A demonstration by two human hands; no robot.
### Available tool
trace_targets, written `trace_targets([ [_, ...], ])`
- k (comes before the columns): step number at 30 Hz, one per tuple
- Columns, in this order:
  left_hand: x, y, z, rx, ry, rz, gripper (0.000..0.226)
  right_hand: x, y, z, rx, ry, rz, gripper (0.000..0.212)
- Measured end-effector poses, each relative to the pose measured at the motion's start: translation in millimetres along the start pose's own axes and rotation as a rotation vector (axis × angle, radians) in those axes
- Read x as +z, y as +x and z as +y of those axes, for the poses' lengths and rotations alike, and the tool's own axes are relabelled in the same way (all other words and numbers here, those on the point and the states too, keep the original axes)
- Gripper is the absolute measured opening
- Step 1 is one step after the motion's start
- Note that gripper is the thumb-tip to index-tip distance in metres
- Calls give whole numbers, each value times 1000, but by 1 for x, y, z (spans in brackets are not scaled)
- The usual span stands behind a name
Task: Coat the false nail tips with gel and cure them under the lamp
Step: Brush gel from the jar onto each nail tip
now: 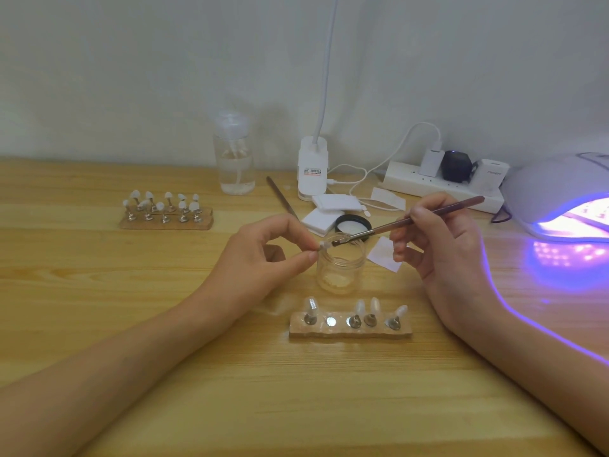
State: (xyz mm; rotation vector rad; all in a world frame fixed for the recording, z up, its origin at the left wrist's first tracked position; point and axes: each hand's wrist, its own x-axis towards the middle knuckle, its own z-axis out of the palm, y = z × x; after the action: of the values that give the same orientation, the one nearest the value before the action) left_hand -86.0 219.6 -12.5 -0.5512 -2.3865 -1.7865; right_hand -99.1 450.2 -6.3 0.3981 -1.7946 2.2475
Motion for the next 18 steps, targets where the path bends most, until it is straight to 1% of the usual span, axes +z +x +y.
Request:
trace_targets([
  [3, 0, 1, 0, -18, -38, 30, 12, -2, 1, 0, 19, 64, 30, 24],
  [6, 1, 2, 0, -38, -71, 58, 15, -2, 1, 0, 38, 73, 29, 20],
  [10, 2, 4, 1, -46, -86, 76, 20, -2, 1, 1, 56, 80, 38, 28],
  [12, 2, 4, 0, -34, -87, 59, 16, -2, 1, 0, 64, 86, 42, 27],
  [15, 1, 3, 2, -32, -128, 14, 3, -1, 1, 0, 69, 101, 46, 23],
  [18, 0, 3, 1, -25, -130, -14, 7, -1, 1, -1, 72, 112, 49, 20],
])
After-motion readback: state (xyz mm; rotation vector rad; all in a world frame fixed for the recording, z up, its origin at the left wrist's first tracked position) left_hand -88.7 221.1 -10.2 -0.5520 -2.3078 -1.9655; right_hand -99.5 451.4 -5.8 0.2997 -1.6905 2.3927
